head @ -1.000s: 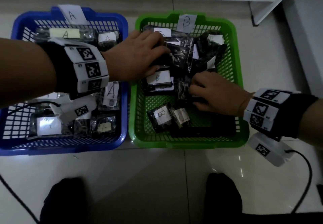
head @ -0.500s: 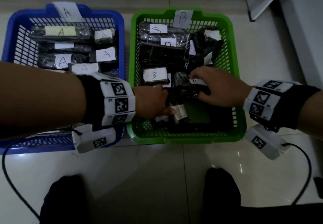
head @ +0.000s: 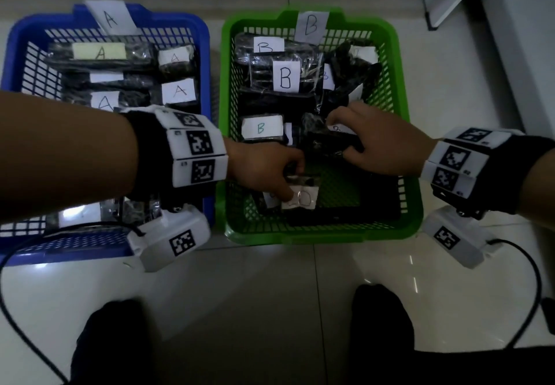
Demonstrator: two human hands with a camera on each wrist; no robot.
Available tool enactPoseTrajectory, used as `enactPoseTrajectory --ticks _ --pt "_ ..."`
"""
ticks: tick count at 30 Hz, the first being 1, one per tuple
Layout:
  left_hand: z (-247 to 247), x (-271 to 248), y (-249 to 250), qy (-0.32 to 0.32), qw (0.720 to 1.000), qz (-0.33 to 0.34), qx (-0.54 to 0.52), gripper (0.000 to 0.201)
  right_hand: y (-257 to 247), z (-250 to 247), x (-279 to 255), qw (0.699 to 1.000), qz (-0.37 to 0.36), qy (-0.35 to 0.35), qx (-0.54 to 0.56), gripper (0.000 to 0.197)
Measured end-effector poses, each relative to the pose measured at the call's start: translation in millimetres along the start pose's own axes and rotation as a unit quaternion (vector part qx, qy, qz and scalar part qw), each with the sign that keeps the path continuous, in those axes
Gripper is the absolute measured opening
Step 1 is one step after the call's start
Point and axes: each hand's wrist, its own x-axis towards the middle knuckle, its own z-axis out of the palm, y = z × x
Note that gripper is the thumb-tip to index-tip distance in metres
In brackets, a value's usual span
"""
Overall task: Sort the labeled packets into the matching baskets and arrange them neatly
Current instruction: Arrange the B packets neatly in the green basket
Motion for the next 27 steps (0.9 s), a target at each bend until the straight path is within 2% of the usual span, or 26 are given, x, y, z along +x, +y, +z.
enactPoseTrajectory --ticks 3,5,9,11,13,16,19,22,24,27 --pt "-7 -25 0 0.019 0.999 0.044 -0.004 0.039 -3 -4 -2 1.0 -0.022 0.002 -0.018 0.033" --pt "-24 -47 -5 0.042 0.997 0.054 -0.042 0.033 -8 -4 -4 0.998 -0.053 -0.006 -0.022 0.033" --pt "-64 -81 -24 0.122 0.978 0.003 -0.168 0.029 -21 8 -6 0.993 -0.111 -0.031 -0.023 0.038" --pt "-79 -89 -31 0.174 0.97 -0.015 -0.172 0.026 -28 18 -3 0.991 -0.128 -0.034 -0.025 0.04" --pt "-89 -90 -35 0.218 0.962 -0.026 -0.164 0.025 -36 25 2 0.99 -0.129 -0.047 -0.037 0.046" --pt "-96 -87 -38 0.251 0.952 -0.035 -0.172 0.027 -45 29 10 0.995 -0.089 -0.044 -0.011 0.053" --pt "-92 -83 -37 0.229 0.957 -0.034 -0.176 0.025 -52 31 14 0.999 -0.044 -0.011 0.012 0.056" --pt "-82 -82 -35 0.183 0.968 -0.043 -0.164 0.029 -57 35 14 1.0 -0.01 -0.004 -0.021 0.056" --pt "-72 -80 -33 0.15 0.972 -0.05 -0.172 0.036 -59 37 13 1.0 0.016 -0.015 -0.019 0.055" --pt "-57 -77 -32 0.121 0.968 -0.043 -0.216 0.034 -62 32 15 0.994 0.066 -0.06 0.056 0.055"
